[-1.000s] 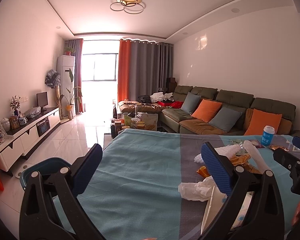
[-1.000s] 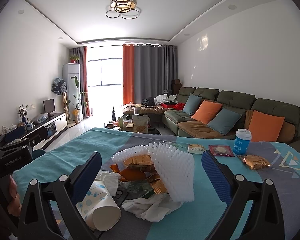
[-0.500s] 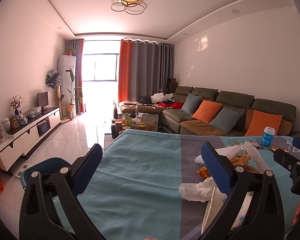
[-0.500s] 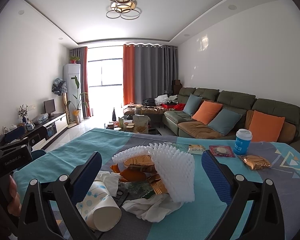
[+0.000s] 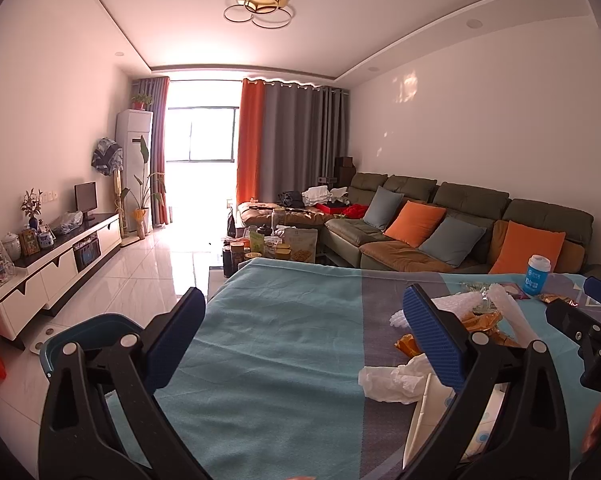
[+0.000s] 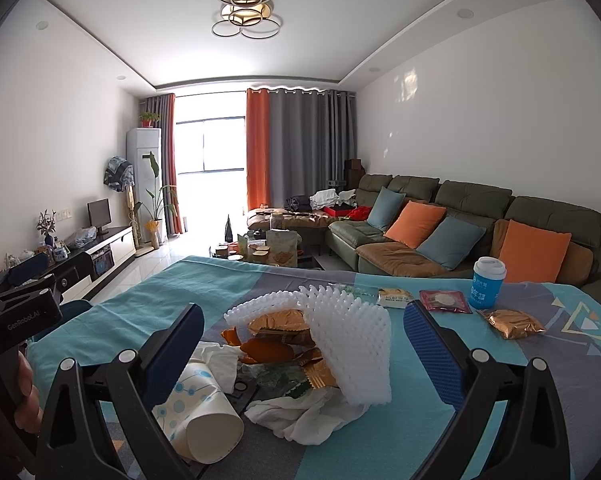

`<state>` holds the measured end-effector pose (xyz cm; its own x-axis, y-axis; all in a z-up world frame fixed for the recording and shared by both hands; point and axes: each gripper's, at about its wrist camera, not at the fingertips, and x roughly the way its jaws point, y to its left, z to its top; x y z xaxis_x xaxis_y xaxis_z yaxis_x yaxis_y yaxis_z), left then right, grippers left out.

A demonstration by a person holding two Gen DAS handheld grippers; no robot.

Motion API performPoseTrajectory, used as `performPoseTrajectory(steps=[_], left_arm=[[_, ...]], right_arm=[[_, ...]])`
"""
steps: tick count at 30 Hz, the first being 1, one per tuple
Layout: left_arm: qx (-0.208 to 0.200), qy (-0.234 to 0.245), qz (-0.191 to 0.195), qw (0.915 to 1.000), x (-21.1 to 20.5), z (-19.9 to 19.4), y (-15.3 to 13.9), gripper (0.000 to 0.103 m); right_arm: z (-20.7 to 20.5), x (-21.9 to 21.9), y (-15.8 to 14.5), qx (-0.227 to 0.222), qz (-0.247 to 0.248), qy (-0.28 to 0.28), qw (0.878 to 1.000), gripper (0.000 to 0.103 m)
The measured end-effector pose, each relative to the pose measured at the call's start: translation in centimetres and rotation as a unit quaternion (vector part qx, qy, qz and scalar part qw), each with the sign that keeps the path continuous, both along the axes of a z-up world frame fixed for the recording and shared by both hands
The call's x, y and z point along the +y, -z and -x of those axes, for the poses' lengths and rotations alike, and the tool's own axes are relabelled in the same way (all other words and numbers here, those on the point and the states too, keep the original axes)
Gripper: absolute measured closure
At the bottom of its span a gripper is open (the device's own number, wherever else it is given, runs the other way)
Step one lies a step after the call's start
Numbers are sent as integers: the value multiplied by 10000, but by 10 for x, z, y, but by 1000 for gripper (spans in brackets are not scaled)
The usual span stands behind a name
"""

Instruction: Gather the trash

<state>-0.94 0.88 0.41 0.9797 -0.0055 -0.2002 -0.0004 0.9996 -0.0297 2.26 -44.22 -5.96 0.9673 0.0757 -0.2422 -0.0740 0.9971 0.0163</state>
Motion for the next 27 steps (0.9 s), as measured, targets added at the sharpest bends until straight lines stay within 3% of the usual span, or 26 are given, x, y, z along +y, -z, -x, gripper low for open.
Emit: performPoseTrajectory(steps=[20, 27], left_arm=[[-13, 73, -38, 10000, 0, 1, 1, 6], [322, 468, -51, 9984, -4, -4, 10, 6]], right_arm=[[1, -1, 2, -36, -44, -4, 10000, 6], [-6, -7, 6, 146, -99, 66, 9998, 6]])
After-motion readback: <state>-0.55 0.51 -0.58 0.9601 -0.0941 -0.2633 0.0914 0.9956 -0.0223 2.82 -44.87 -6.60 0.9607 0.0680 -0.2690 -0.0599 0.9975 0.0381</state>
